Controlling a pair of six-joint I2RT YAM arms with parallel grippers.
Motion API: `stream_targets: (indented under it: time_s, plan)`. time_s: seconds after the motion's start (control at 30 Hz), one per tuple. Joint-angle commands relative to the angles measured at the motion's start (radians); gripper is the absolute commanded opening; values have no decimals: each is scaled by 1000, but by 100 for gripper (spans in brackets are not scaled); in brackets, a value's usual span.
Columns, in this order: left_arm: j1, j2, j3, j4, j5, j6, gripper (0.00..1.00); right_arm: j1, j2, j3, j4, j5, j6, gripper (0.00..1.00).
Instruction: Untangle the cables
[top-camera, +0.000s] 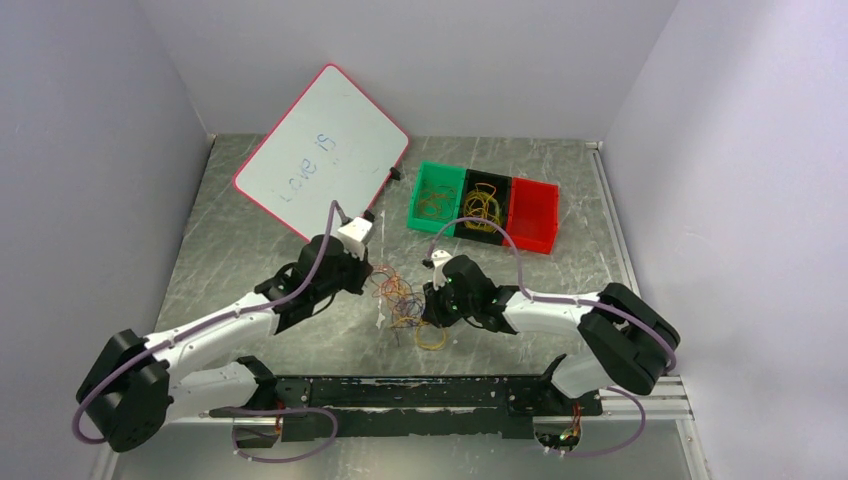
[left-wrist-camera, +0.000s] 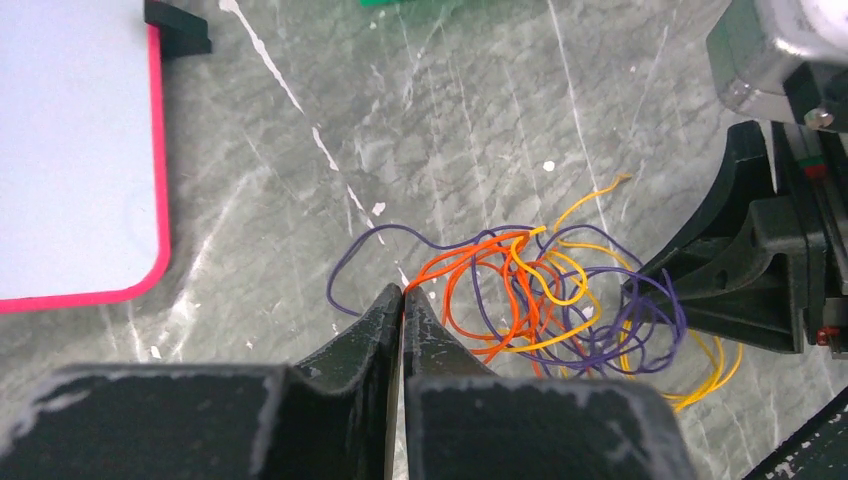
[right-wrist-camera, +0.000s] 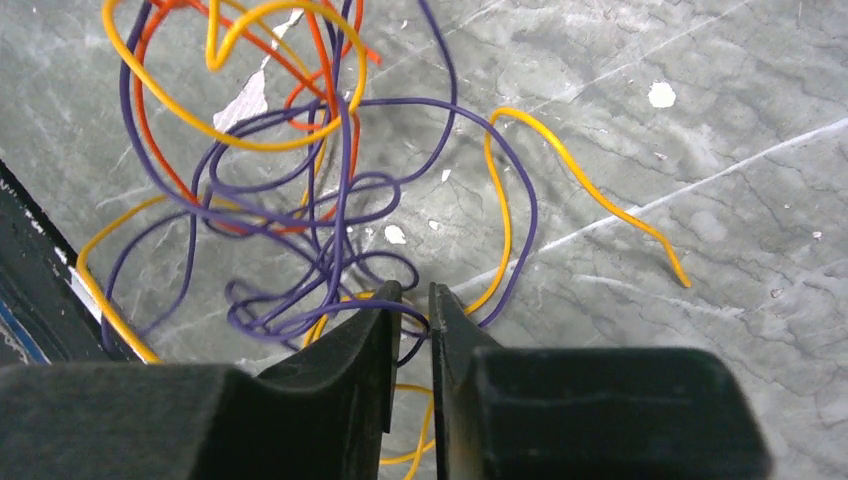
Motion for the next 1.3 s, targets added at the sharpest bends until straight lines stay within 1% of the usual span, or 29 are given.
stream_targets:
  time_s: [0.0, 0.1, 0.2, 0.33, 0.43, 0.5, 0.63, 0.7, 0.8, 0.93, 1.07, 1.27]
  plan:
    - [-3, -83, -9, -30, -36, 1, 7, -5, -73, 30, -56, 7, -32, 24]
    - [-4, -124, -9, -36, -13, 15, 7, -6, -141, 65, -100, 14, -67, 35]
    - [-4, -150, -4, -47, 8, 30, 7, -5, -224, 95, -131, 29, -103, 41]
    - [-3, -167, 2, -53, 46, 47, 7, -4, -324, 131, -130, 51, -154, 44]
    - [-4, -178, 5, -55, 73, 56, 7, -4, -379, 131, -59, 18, -216, 45]
    - [-4, -188, 6, -52, 93, 59, 7, -6, -388, 120, 8, -20, -275, 46]
    - [-4, -200, 12, -54, 126, 68, 7, -5, -379, 75, 183, -101, -447, 46]
    - [-4, -201, 15, -56, 145, 72, 7, -6, -363, 71, 232, -125, -541, 47]
    - [-3, -201, 20, -56, 183, 75, 7, -5, -309, 118, 216, -179, -633, 47]
    - [-3, -198, 22, -54, 207, 78, 7, -4, -241, 172, 192, -223, -704, 47]
    - [-4, -201, 22, -50, 212, 79, 7, -3, -183, 227, 144, -250, -735, 44]
    - [-6, -195, 23, -51, 225, 83, 7, -4, -140, 259, 123, -265, -732, 39]
